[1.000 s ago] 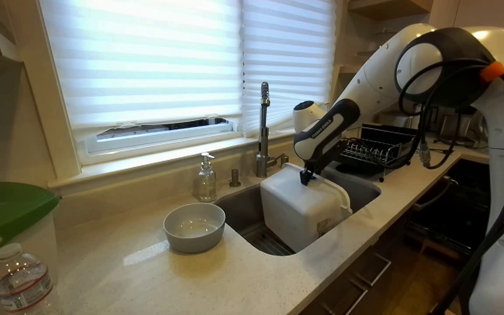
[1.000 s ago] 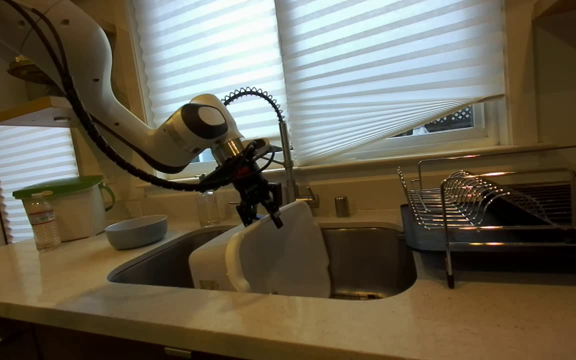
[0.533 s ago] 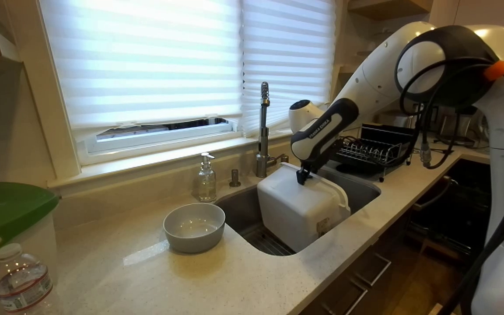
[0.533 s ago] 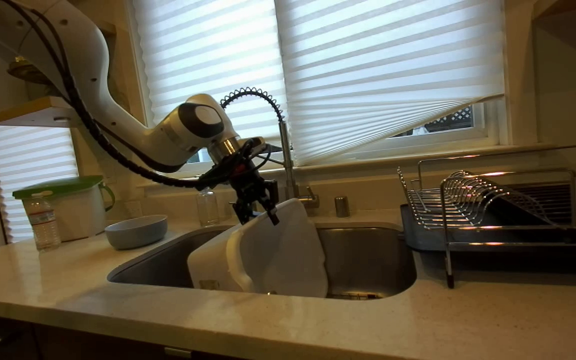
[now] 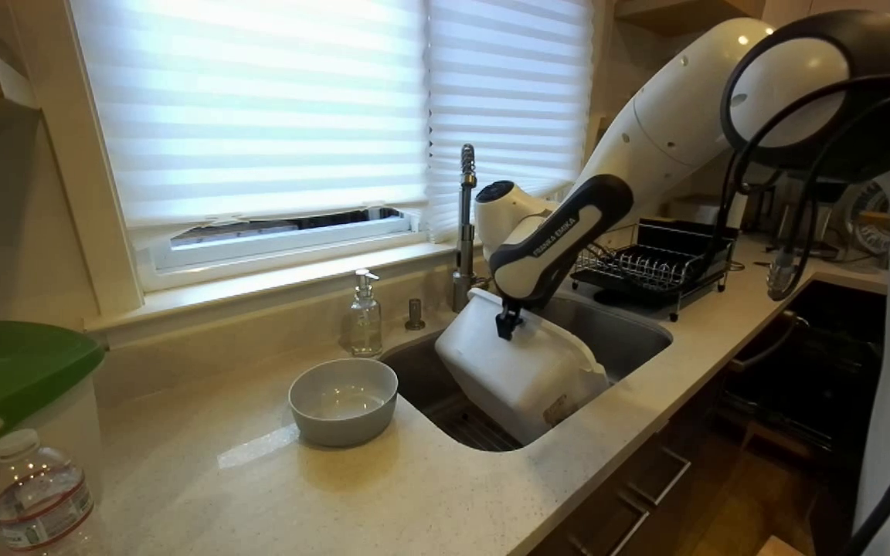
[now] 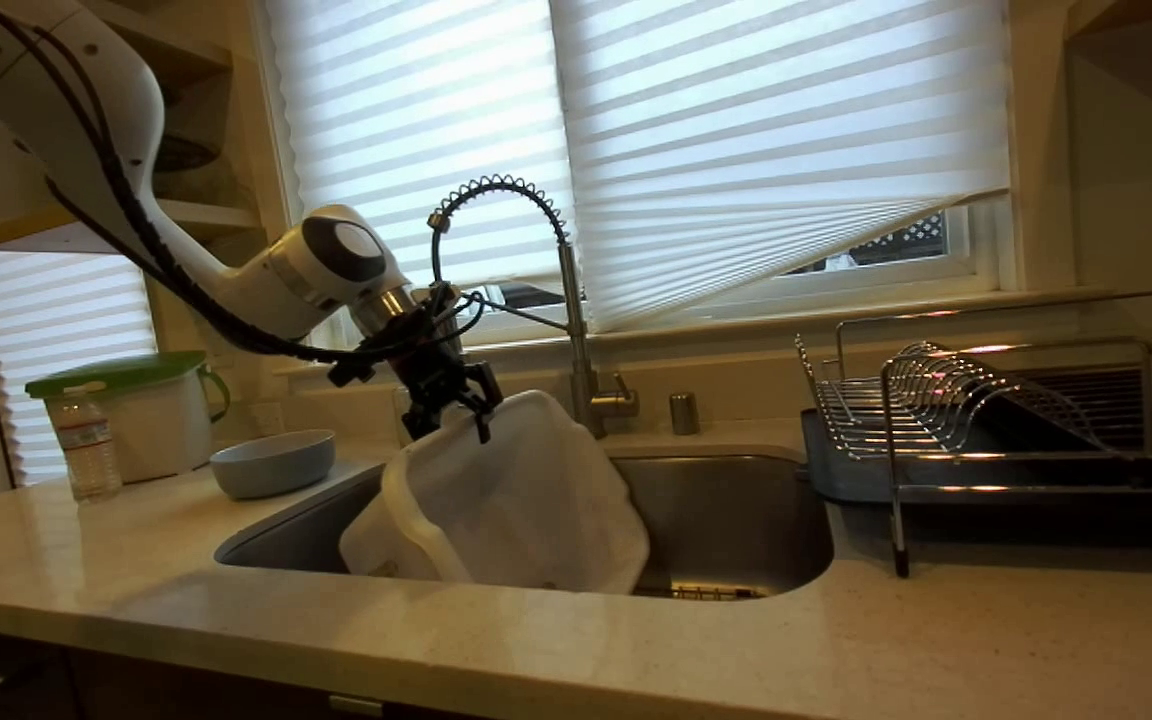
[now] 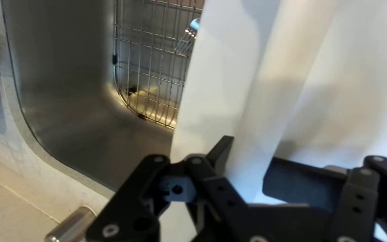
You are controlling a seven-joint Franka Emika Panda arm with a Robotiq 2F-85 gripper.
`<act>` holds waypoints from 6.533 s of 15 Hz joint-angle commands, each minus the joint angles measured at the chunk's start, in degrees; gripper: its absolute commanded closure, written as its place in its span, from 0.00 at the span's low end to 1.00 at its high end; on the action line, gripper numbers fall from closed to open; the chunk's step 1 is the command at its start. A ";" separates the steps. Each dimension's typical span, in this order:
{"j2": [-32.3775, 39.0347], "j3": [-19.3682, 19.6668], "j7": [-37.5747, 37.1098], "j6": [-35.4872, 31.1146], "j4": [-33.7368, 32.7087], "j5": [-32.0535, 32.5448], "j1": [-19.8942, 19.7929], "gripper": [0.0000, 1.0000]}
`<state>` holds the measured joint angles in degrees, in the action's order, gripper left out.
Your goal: Push the white dish a little to the right in the sink, pick up the white dish and pour out some water, push the white dish to the left side of the sink
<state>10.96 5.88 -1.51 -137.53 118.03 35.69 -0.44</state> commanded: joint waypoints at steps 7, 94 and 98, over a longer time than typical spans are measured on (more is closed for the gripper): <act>0.50 -6.36 -4.47 -0.58 7.27 -1.06 4.98 0.94; -12.67 -8.22 10.37 11.78 5.07 -29.58 0.37 0.53; -20.36 -7.68 9.69 18.83 5.35 -23.72 -0.21 0.23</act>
<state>-3.40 -2.48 9.77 -122.38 120.74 7.89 -1.00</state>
